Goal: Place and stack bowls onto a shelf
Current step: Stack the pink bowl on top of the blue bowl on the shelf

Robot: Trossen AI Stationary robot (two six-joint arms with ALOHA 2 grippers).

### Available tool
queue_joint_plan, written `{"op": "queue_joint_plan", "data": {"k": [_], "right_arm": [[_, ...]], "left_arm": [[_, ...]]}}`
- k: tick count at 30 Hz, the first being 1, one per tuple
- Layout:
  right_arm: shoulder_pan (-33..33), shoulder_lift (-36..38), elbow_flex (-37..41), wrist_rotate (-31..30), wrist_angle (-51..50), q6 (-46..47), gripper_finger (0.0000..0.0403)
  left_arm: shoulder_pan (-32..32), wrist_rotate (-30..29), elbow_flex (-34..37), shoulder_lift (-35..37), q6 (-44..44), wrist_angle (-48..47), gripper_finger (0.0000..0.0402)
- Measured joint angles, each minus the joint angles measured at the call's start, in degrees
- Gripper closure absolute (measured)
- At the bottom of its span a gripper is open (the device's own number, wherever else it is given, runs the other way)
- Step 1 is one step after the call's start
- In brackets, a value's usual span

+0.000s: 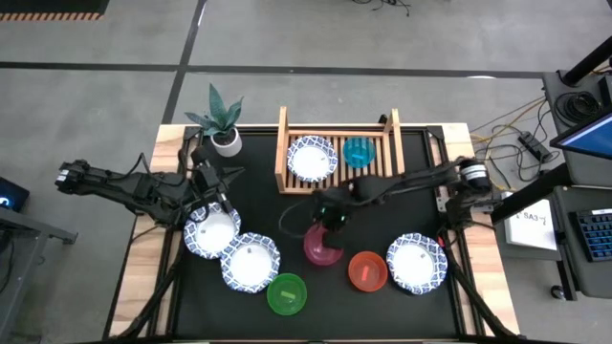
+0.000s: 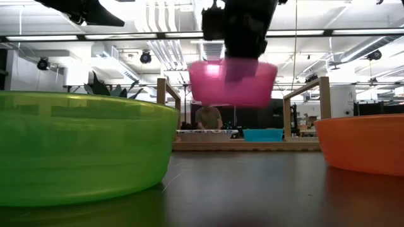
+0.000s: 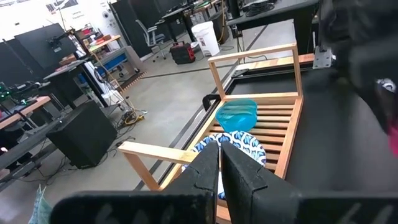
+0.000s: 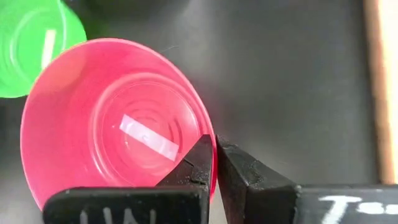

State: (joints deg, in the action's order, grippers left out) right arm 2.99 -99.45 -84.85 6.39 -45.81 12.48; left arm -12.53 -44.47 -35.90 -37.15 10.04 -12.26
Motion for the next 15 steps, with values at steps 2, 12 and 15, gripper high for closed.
{"op": "queue_joint_plan", "data": {"k": [2,12,15], "right_arm": [[-2.1,2.1,-0.7,-0.4,-1.8,-0.5,0.0394],[-20.5,10.7,-1.4,-6.0,-10.0,-7.6,0.0394],[-27.8,10.7,-1.4,-9.4,-11.0,-10.2,0.0394]], "left_arm": [[0.0,0.0,0.0,0.0,0.0,0.4,0.0402],[0.0,0.0,0.0,-0.1,0.0,0.9,0.0402],[0.0,0.0,0.0,0.0,0.0,0.9,0.0402]]}}
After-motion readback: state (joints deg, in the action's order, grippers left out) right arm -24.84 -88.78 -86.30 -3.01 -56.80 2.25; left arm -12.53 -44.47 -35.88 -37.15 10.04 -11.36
